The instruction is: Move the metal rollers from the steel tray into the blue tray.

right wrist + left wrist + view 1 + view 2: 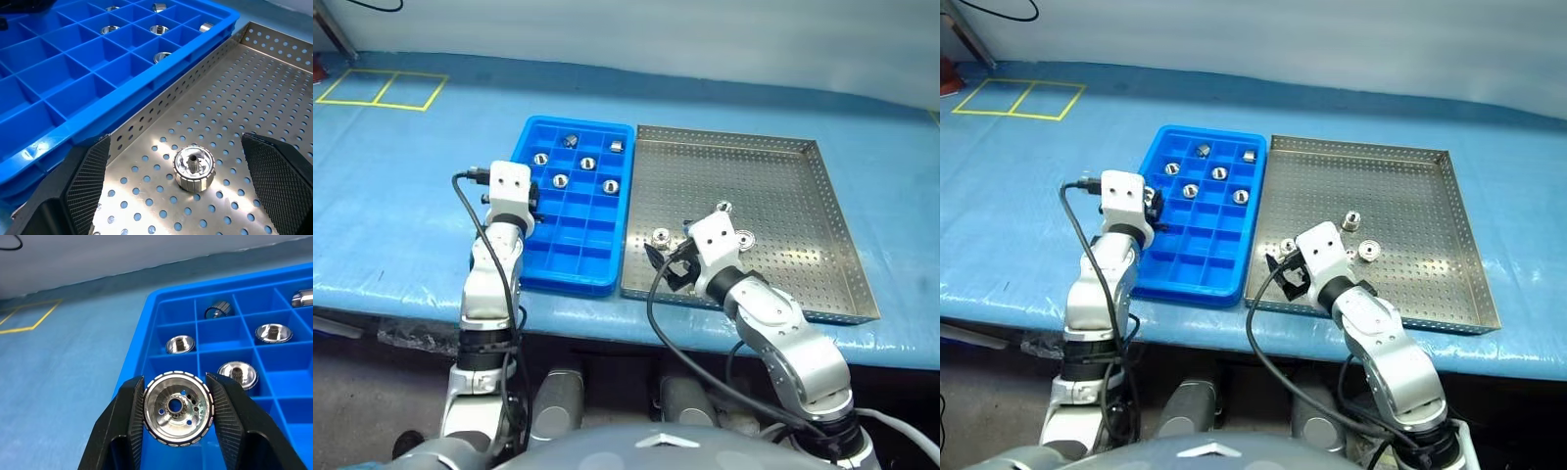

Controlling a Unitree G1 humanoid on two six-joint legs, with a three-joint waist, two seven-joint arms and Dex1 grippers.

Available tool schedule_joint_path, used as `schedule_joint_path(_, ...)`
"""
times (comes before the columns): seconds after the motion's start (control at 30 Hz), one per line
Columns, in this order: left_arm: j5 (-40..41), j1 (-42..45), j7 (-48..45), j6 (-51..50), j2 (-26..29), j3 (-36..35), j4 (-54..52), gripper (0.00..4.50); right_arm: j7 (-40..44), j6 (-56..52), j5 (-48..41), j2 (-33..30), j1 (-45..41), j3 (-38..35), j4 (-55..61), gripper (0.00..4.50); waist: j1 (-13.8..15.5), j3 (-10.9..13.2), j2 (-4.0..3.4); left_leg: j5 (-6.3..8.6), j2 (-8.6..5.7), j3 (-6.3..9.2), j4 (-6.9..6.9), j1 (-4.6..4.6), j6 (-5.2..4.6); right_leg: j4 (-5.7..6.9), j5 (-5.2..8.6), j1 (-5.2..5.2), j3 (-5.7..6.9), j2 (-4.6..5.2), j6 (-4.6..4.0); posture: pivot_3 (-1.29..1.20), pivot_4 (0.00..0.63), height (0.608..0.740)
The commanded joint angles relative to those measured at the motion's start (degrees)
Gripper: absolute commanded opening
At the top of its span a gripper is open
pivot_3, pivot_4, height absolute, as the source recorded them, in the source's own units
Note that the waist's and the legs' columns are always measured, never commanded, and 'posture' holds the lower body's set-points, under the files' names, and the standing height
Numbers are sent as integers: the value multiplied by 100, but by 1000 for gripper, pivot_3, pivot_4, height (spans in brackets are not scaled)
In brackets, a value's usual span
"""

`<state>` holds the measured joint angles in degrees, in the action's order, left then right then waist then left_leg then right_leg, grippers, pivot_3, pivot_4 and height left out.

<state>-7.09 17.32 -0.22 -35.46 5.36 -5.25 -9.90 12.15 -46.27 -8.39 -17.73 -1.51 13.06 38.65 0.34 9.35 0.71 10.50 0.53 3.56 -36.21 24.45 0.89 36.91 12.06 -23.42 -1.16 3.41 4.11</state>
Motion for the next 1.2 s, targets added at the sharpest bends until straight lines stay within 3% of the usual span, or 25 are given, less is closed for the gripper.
schedule_joint_path(0.03, 95, -23, 174, 151, -85, -123, -266, 1699, 64, 329, 76, 3, -31, 59, 41, 4500, 15, 1, 1, 0, 0, 0, 0, 0, 0, 0, 0, -1, 0, 0, 0, 87, 150, 740)
schedule_joint_path(0.43, 363, 410, 269, 504, 14, -281, 724, 1699, -31, 401, 201, 99, 192, 25, 111, 4500, 38, 1, 3, 0, 0, -1, 0, 2, 0, -1, 0, -2, 1, 0, -2, 25, 150, 740)
schedule_joint_path(0.7, 526, 679, 107, 537, -4, -190, 885, 4380, -135, 382, 290, 145, 359, -105, 278, 4500, -78, 1, 4, 0, 0, -2, 3, 3, 0, -2, 0, -4, 0, 0, -3, -7, 150, 740)
schedule_joint_path(0.83, 899, 1168, -1003, 474, 89, 414, 839, 4470, -132, 341, 272, 109, 473, -334, 422, 4500, -78, 3, 8, -1, -1, 1, 0, 8, 1, -2, 0, -4, 3, 0, -2, -15, 150, 740)
schedule_joint_path(0.97, 1393, 1761, -2916, 16, 450, 1450, 1008, 4470, -137, 282, 308, 7, 683, -649, 461, 4500, -105, 3, 7, -1, -6, -2, -3, 13, 1, -8, 0, -4, 1, 4, -1, -24, 150, 740)
schedule_joint_path(1.2, 1301, 2518, -5129, -50, 1112, 3102, 1745, 4470, -225, 233, 370, 39, 873, -738, 548, 4500, -299, 1, 0, 0, 10, -5, 20, 2, -1, 3, 9, -18, -3, -10, -17, -62, 150, 740)
